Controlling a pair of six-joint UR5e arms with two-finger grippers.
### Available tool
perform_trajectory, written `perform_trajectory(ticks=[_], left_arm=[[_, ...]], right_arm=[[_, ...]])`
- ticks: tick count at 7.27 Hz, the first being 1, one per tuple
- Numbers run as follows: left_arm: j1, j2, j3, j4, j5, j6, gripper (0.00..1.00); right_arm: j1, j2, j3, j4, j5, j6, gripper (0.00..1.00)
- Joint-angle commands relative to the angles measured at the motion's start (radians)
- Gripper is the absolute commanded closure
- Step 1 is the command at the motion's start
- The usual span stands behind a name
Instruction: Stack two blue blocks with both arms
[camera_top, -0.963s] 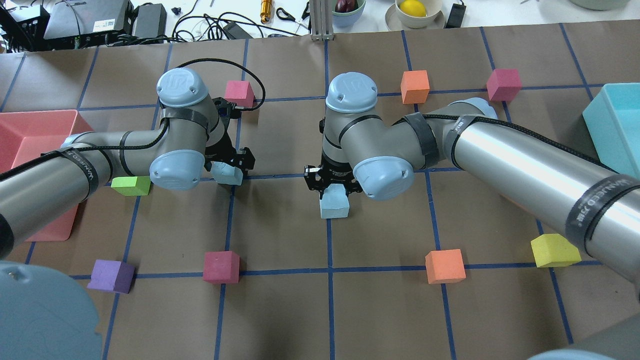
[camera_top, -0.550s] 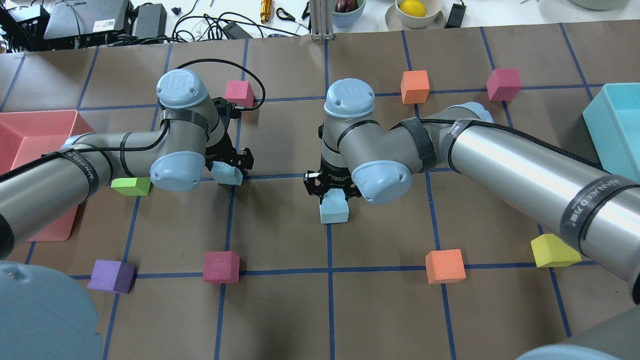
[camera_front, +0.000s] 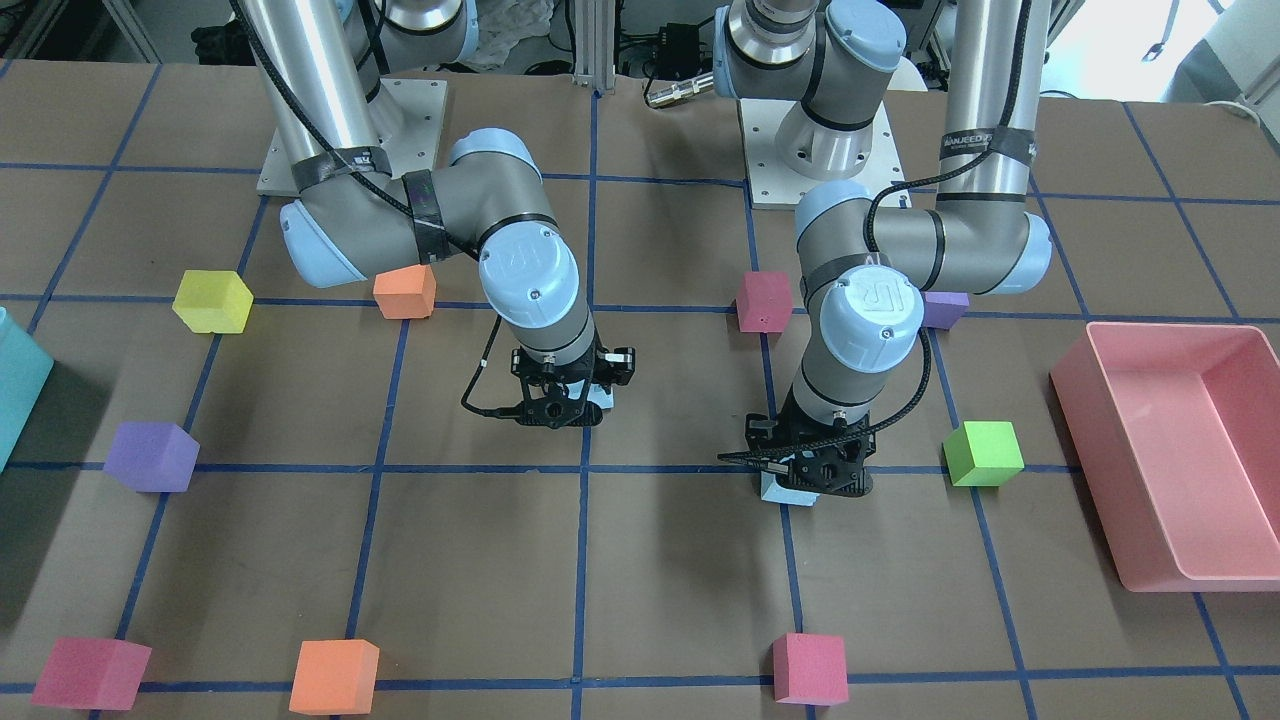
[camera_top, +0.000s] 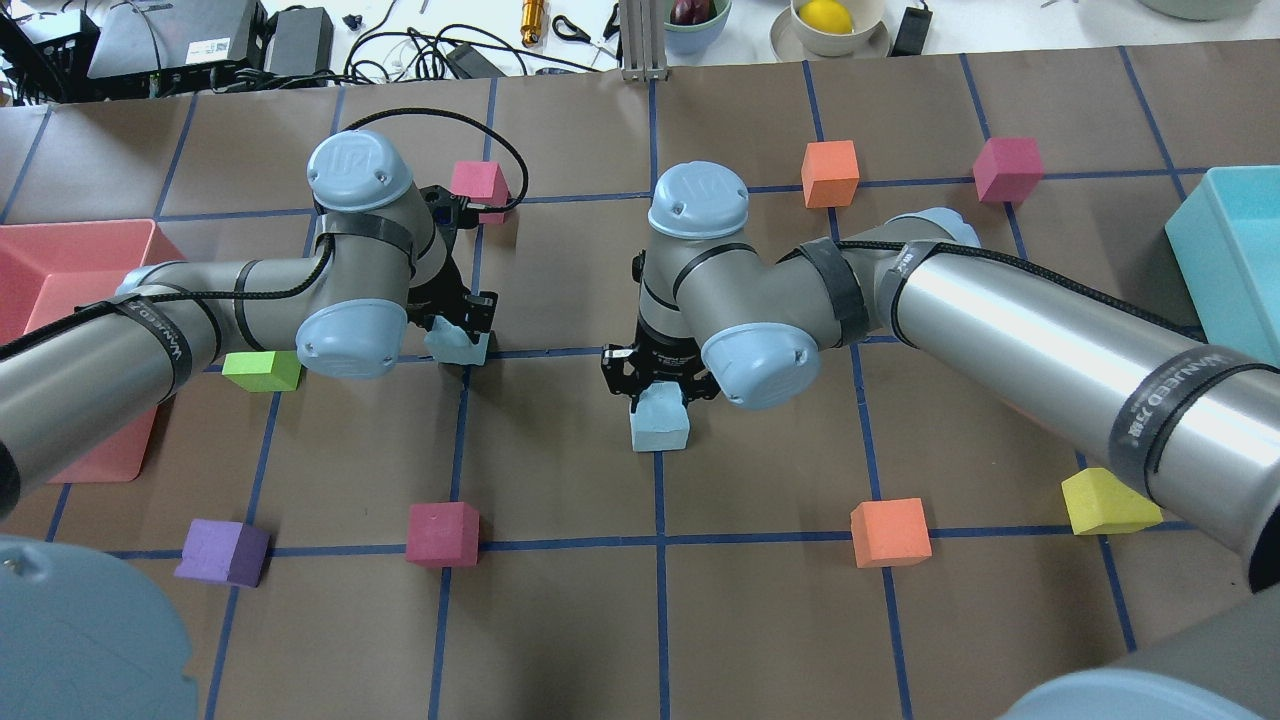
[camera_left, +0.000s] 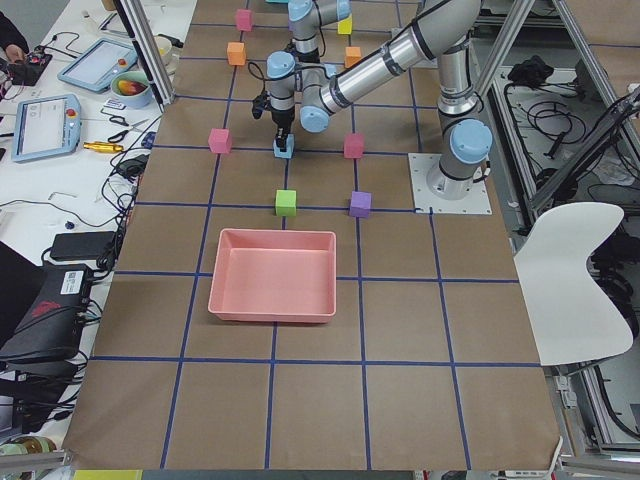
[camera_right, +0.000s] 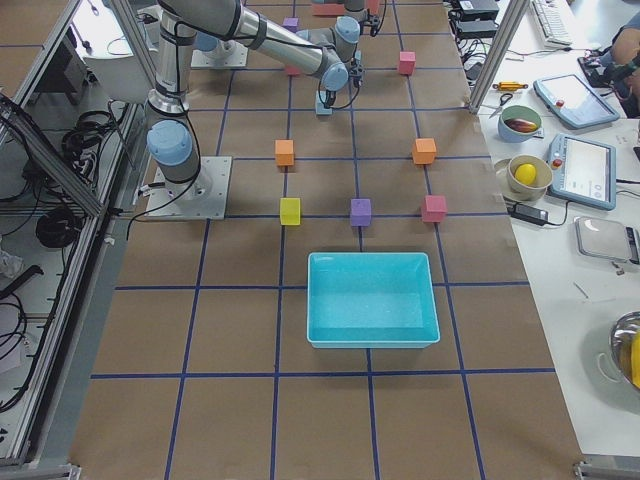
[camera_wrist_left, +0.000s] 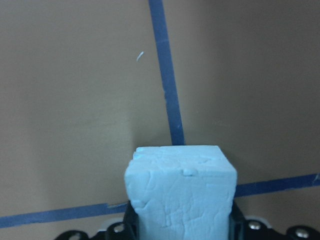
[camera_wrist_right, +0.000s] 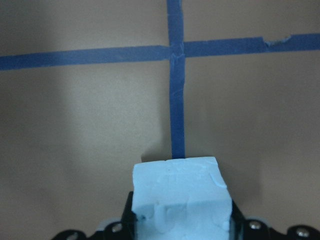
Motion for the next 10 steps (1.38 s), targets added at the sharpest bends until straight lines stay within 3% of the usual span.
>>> perform_trajectory(ticks=[1, 2, 6, 7, 9, 10], left_arm=[[0.001, 0.021, 0.014, -0.009, -0.006, -0.006, 0.88], [-0.002, 0.027, 0.023, -0.017, -0.009, -0.013, 0.88], [-0.01, 0.085, 0.026, -0.074, -0.026, -0.015, 0.88], [-0.014, 0.1, 0.026, -0.096, -0.067, -0.018, 0.88], [-0.06, 0.139, 0.028, -0.127, -0.067, -0.103, 0.88], [-0.097, 0.165, 0.029, -0.17, -0.066, -0.13, 0.88]], right_arm=[[0.0, 0.021, 0.0, -0.065, 0.003, -0.016, 0.62], [0.0, 0.021, 0.0, -0.067, 0.002, -0.005, 0.01], [-0.03, 0.0, -0.082, -0.009, 0.0, 0.001, 0.0], [-0.056, -0.034, -0.111, 0.031, -0.012, 0.001, 0.0], [-0.194, -0.115, -0.145, 0.129, -0.001, -0.031, 0.0], [-0.269, -0.156, -0.167, 0.189, -0.015, -0.154, 0.0]])
